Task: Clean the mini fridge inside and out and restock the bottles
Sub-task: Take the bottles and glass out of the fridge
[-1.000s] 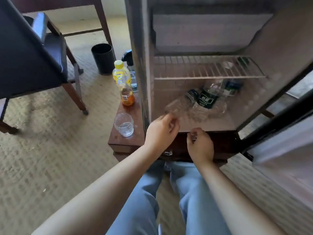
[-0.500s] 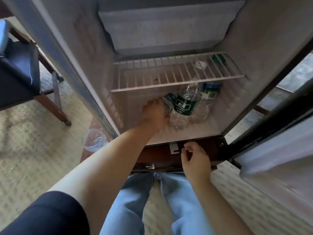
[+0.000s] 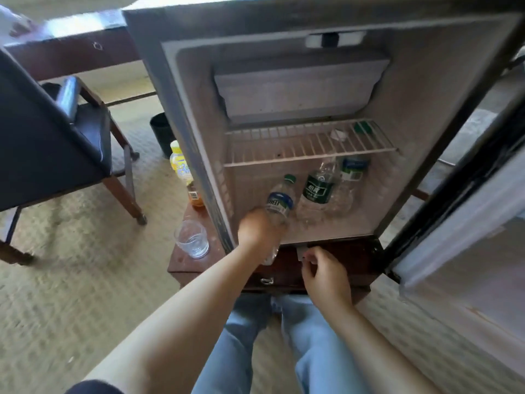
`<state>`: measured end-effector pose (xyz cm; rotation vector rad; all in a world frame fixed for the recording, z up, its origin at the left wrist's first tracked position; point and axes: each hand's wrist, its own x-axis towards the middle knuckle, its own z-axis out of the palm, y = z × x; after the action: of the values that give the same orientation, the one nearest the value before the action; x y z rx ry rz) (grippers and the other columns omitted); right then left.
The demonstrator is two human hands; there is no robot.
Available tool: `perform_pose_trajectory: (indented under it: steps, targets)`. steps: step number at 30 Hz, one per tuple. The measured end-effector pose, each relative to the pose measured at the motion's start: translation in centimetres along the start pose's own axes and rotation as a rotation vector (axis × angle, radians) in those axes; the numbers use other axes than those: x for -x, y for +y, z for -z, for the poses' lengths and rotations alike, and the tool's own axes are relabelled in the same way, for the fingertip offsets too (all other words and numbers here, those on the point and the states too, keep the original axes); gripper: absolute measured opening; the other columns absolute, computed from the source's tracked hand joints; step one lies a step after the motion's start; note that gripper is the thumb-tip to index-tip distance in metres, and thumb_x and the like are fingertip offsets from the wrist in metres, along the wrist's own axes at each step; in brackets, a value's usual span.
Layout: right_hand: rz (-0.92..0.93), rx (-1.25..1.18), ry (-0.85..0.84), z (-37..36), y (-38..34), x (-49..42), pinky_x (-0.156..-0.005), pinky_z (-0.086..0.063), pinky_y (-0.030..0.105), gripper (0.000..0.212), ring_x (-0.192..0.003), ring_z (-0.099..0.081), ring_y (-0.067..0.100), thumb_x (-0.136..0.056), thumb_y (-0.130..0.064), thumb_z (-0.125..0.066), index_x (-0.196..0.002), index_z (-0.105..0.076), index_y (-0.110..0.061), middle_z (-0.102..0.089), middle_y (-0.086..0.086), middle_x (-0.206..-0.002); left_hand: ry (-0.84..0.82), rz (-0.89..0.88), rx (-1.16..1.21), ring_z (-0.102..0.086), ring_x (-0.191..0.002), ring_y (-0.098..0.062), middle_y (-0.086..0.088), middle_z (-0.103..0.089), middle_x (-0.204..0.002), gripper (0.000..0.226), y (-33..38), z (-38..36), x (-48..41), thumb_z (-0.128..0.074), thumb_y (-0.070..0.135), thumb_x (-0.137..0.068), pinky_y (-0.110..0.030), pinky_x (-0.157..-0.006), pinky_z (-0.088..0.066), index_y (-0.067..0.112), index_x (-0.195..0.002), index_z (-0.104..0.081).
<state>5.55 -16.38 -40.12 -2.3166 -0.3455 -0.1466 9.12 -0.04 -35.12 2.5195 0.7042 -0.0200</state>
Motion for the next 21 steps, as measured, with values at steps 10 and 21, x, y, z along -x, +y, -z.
perform_pose_trajectory:
  steps: [10,21]
  targets:
    - [0.001,0.058,-0.022,4.8,-5.9,3.2,-0.075,-0.049,0.032,0.008,-0.085,-0.063,0.02,-0.085,-0.014,-0.062,-0.093,-0.064,-0.016,-0.068,-0.002,-0.09,0.091,-0.054,0.144,-0.058,-0.103,-0.027,-0.006,-0.058,-0.109,0.055,-4.3,3.5,11.3,-0.071,0.049,-0.071,-0.033,-0.075,-0.044,0.012,-0.102,-0.044]
    - [0.048,0.075,-0.177,0.5,-8.2,6.4,-0.07,-0.046,0.029,0.006,-0.084,-0.064,0.019,-0.085,-0.016,-0.062,-0.09,-0.064,-0.019,-0.067,-0.005,-0.088,0.421,-0.003,0.345,-0.062,-0.093,-0.019,0.001,-0.064,-0.098,0.052,-15.8,14.2,12.4,-0.081,0.038,-0.063,-0.039,-0.08,-0.051,0.019,-0.102,-0.053]
